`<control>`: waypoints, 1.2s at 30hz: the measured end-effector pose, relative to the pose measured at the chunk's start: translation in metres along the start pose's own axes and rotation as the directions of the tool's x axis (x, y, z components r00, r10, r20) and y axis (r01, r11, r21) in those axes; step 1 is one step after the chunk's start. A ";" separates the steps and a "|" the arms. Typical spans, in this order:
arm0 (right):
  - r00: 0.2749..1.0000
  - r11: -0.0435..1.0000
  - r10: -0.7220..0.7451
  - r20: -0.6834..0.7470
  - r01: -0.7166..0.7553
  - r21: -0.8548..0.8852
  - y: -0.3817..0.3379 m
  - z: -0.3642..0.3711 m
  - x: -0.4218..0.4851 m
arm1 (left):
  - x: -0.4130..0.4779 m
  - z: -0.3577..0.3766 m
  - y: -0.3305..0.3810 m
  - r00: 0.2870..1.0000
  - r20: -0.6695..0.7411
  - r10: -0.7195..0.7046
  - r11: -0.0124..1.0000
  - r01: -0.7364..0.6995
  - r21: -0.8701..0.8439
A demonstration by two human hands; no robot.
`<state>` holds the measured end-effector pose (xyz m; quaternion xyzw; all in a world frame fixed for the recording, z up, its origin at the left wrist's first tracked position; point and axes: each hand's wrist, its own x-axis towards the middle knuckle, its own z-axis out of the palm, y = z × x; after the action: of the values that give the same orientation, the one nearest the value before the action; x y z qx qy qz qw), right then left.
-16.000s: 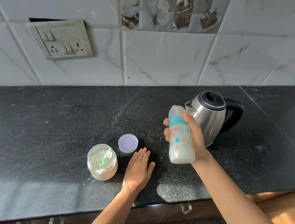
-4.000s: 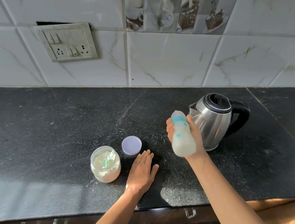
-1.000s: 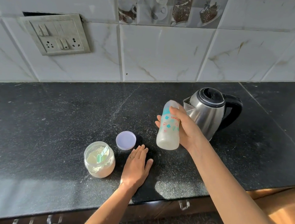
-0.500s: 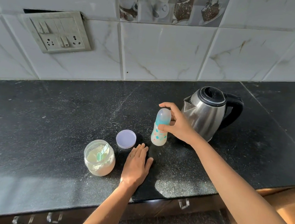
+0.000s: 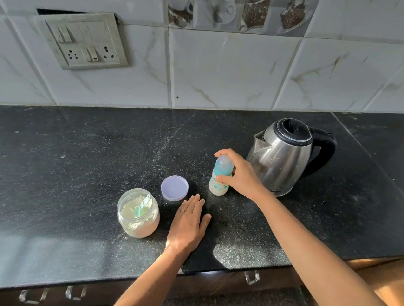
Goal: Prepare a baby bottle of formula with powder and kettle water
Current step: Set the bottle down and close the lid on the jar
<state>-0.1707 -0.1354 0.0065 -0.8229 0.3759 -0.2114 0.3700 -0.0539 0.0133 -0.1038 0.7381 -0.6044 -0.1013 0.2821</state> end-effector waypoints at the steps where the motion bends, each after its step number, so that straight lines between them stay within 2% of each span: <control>1: 1.000 1.000 0.002 0.009 -0.002 -0.006 0.001 0.000 0.000 | 0.000 0.000 0.000 1.000 -0.002 0.005 1.000 -0.005 0.002; 4: 1.000 0.998 0.005 0.019 -0.004 -0.064 0.000 0.003 -0.001 | -0.002 -0.002 0.003 1.000 -0.011 0.021 1.000 -0.021 0.002; 6: 0.990 0.990 -0.092 -0.104 0.080 -0.113 -0.007 0.007 -0.004 | -0.003 -0.006 0.005 0.998 -0.041 0.040 0.999 -0.041 -0.009; 7: 0.962 0.977 -0.186 -0.202 0.159 -0.143 -0.012 0.009 -0.006 | -0.004 -0.009 0.006 0.997 -0.070 0.041 0.999 -0.043 -0.026; 9: 0.857 0.927 -0.367 -0.362 0.305 -0.219 -0.024 0.015 -0.009 | -0.007 -0.017 0.009 0.988 -0.153 0.030 0.996 -0.043 -0.081; 11: 0.785 0.878 -0.475 -0.397 0.395 -0.269 -0.035 0.024 -0.010 | -0.008 -0.029 0.014 0.961 -0.272 0.044 0.990 -0.080 -0.120; 13: 0.795 0.872 -0.490 -0.358 0.435 -0.225 -0.042 0.038 -0.008 | -0.009 -0.047 0.020 0.905 -0.417 0.087 0.984 -0.144 -0.106; 16: 0.901 0.930 -0.368 -0.229 0.351 -0.112 -0.047 0.060 -0.002 | -0.011 -0.077 0.019 0.786 -0.603 0.138 0.982 -0.188 -0.019; 19: 0.983 0.971 -0.168 0.076 0.178 -0.160 -0.049 0.078 0.006 | -0.020 -0.104 -0.002 0.728 -0.680 0.084 0.996 -0.084 0.033; 21: 0.970 0.966 -0.036 0.239 0.095 -0.240 -0.048 0.089 0.011 | -0.030 -0.114 -0.022 0.731 -0.683 -0.001 1.000 0.014 0.014; 24: 0.932 0.948 0.060 0.357 0.058 -0.312 -0.046 0.104 0.016 | -0.045 -0.119 -0.047 0.771 -0.614 -0.170 0.985 0.153 -0.080; 26: 0.912 0.937 0.100 0.399 0.049 -0.347 -0.045 0.111 0.017 | -0.055 -0.119 -0.055 0.808 -0.516 -0.285 0.958 0.218 -0.186; 29: 0.926 0.931 0.106 0.362 0.036 -0.364 -0.041 0.119 0.018 | -0.065 -0.121 -0.061 0.829 -0.350 -0.435 0.876 0.301 -0.377; 33: 0.945 0.914 0.106 0.310 0.030 -0.405 -0.041 0.122 0.018 | -0.069 -0.118 -0.065 0.848 -0.256 -0.464 0.835 0.322 -0.447; 36: 0.933 0.889 0.056 0.354 0.114 -0.443 -0.050 0.113 0.017 | -0.069 -0.119 -0.066 0.876 -0.228 -0.425 0.847 0.295 -0.442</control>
<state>-0.0665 -0.0754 -0.0258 -0.9167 0.3288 0.0304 0.2251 0.0421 0.1206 -0.0549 0.7736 -0.3666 -0.1524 0.4938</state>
